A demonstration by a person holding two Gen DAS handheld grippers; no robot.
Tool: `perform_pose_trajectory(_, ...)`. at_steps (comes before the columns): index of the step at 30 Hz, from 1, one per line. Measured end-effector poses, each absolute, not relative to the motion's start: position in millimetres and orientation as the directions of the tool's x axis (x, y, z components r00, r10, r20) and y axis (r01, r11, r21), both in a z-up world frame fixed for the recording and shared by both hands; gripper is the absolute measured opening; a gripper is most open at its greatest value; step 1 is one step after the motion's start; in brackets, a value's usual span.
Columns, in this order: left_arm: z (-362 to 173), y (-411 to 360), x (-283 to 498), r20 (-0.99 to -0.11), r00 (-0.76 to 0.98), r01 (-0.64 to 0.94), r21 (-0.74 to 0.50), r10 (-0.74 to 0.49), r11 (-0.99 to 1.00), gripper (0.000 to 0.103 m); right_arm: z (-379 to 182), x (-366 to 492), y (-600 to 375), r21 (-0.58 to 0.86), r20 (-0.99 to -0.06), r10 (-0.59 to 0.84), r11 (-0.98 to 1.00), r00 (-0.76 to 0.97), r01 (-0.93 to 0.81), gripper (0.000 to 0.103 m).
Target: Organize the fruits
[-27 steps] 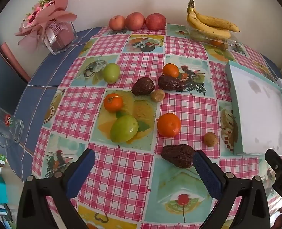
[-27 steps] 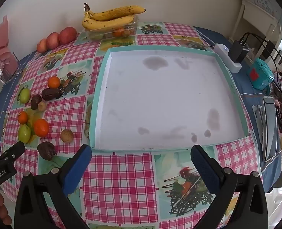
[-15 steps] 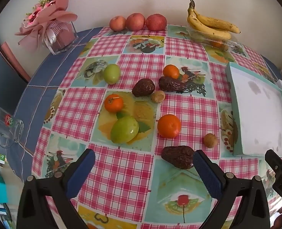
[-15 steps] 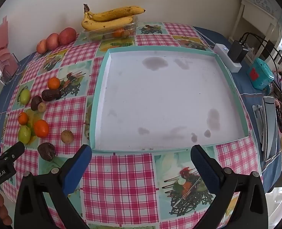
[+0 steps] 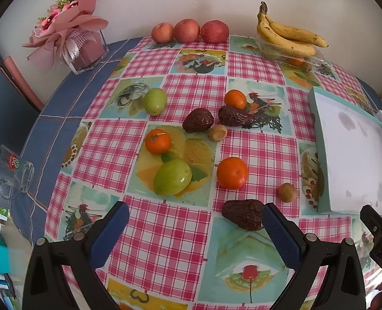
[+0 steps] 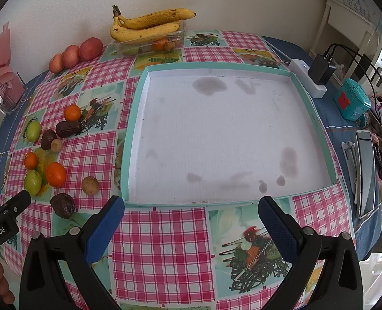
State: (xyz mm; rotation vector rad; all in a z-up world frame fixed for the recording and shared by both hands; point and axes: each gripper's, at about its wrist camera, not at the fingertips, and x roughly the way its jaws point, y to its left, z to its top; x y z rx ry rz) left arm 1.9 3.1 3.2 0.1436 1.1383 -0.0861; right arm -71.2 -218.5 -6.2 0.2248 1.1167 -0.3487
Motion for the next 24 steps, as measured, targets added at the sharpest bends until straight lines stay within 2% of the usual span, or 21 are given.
perform_pose_trajectory(24,3.1,5.6,3.0,-0.907,0.42,0.133,0.075,0.012,0.988,0.103,-7.2,-70.4,-217.7,0.0,-0.906,-0.164,0.922,0.391,0.386,0.103)
